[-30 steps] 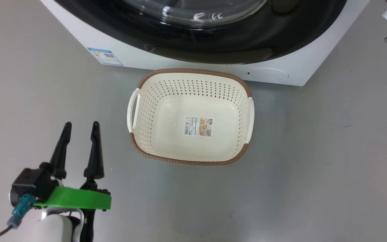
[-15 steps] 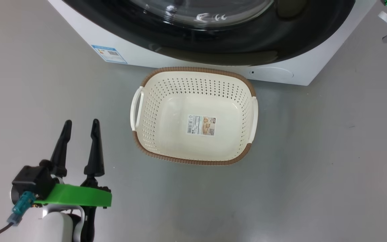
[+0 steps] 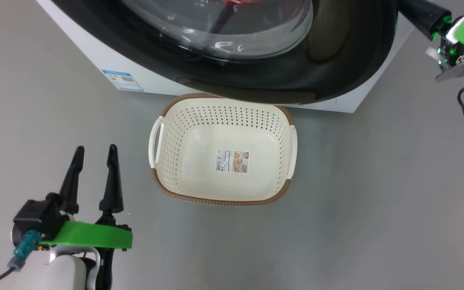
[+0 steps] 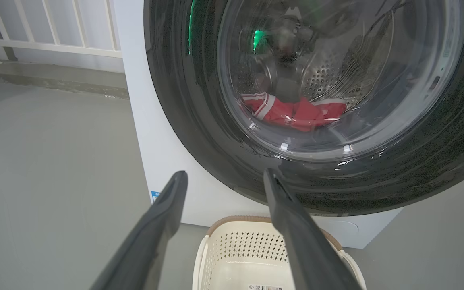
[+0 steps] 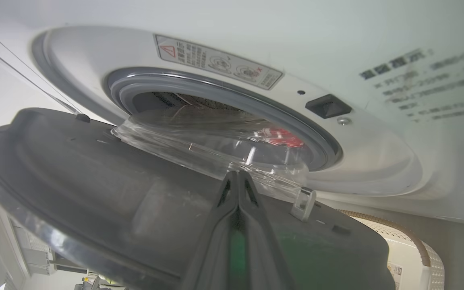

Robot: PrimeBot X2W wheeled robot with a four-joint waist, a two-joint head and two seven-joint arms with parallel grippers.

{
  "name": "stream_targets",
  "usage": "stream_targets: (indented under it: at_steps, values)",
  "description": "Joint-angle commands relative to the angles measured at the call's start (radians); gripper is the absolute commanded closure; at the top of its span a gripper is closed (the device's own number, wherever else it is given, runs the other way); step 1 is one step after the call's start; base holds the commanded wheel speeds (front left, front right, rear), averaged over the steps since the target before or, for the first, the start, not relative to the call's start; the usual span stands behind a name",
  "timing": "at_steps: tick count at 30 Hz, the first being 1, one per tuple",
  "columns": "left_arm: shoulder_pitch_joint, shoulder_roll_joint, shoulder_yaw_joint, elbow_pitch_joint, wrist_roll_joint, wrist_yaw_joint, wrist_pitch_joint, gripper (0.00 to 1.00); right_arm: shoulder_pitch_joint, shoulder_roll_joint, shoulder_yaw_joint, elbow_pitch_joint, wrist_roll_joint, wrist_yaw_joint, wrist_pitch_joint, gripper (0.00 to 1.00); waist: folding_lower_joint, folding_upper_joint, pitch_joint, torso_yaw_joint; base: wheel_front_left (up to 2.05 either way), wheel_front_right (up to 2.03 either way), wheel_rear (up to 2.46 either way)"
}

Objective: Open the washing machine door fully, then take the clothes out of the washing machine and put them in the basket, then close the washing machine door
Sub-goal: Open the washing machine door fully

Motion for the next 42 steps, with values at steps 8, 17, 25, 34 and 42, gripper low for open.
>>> stream_targets:
  at_steps: [8,17,25,34,42]
  values:
    - [0.016,0.020,0.039,-0.011,0.008,0.006,-0.008,0.00,0.078,0.037,0.039,-0.061,0.029,0.002,0.067,1.00,0.0000,0.0000,-0.025,-0.014,0.00,0.00,0.00]
    - [0.032,0.020,0.049,-0.006,0.015,0.003,-0.008,0.00,0.118,0.033,0.026,-0.091,0.045,0.002,0.071,1.00,0.0000,0.0000,-0.054,-0.023,0.00,0.00,0.00]
    - [0.043,0.020,0.057,-0.006,0.023,0.001,-0.008,0.00,0.155,0.029,0.009,-0.116,0.052,0.002,0.056,1.00,0.0000,0.0000,-0.068,-0.038,0.00,0.00,0.00]
    - [0.054,0.020,0.061,-0.004,0.034,-0.003,-0.008,0.00,0.207,0.022,-0.026,-0.183,0.043,0.002,-0.009,0.00,0.0000,0.0000,-0.086,-0.055,0.00,0.00,0.00]
    - [0.065,0.020,0.066,-0.005,0.041,-0.006,-0.008,0.00,0.282,-0.003,-0.054,-0.325,0.002,0.002,-0.087,0.00,0.0000,0.0000,-0.095,-0.068,0.00,0.00,0.00]
